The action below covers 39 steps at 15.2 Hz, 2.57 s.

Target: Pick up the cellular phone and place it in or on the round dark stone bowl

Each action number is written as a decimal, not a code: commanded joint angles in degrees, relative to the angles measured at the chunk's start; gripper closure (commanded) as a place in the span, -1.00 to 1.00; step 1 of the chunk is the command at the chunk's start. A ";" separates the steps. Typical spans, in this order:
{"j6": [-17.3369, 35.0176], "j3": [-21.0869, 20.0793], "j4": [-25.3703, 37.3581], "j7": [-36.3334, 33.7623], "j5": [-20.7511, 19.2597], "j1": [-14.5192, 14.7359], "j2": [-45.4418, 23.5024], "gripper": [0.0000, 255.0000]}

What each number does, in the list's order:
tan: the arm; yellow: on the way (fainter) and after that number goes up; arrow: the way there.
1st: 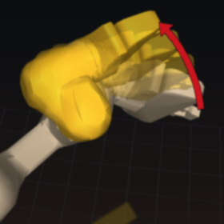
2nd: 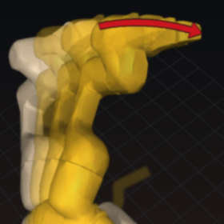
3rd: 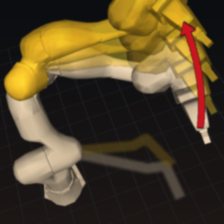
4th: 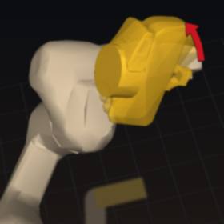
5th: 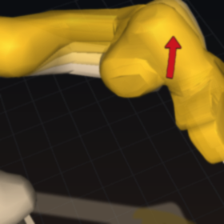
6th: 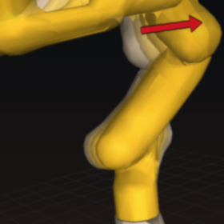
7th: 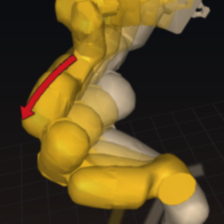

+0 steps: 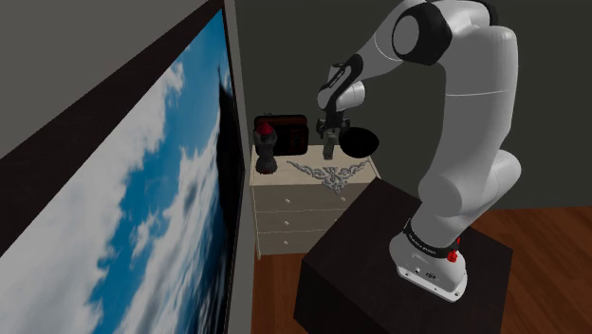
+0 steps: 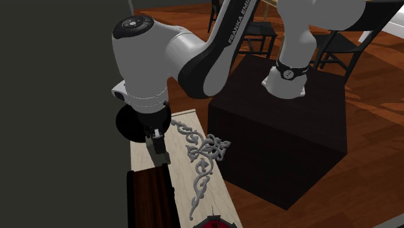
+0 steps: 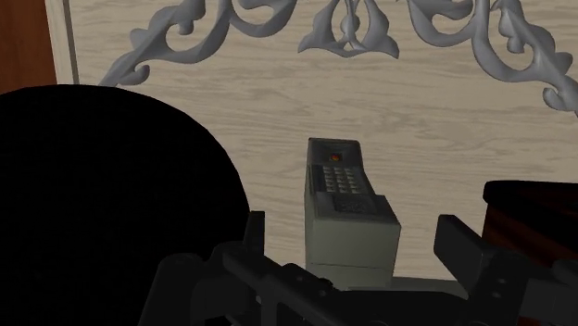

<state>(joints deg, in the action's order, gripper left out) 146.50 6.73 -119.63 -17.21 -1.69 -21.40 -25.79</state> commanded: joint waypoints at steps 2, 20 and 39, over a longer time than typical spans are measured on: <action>0.39 -0.04 0.09 -0.08 0.03 0.03 -0.44 -1.00; -1.39 0.10 -0.03 -0.09 -0.14 0.15 1.46 1.00; -13.60 0.65 1.93 -0.11 -1.13 0.71 11.76 1.00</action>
<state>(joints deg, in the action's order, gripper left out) 133.59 7.37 -117.77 -17.25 -2.75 -20.75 -14.62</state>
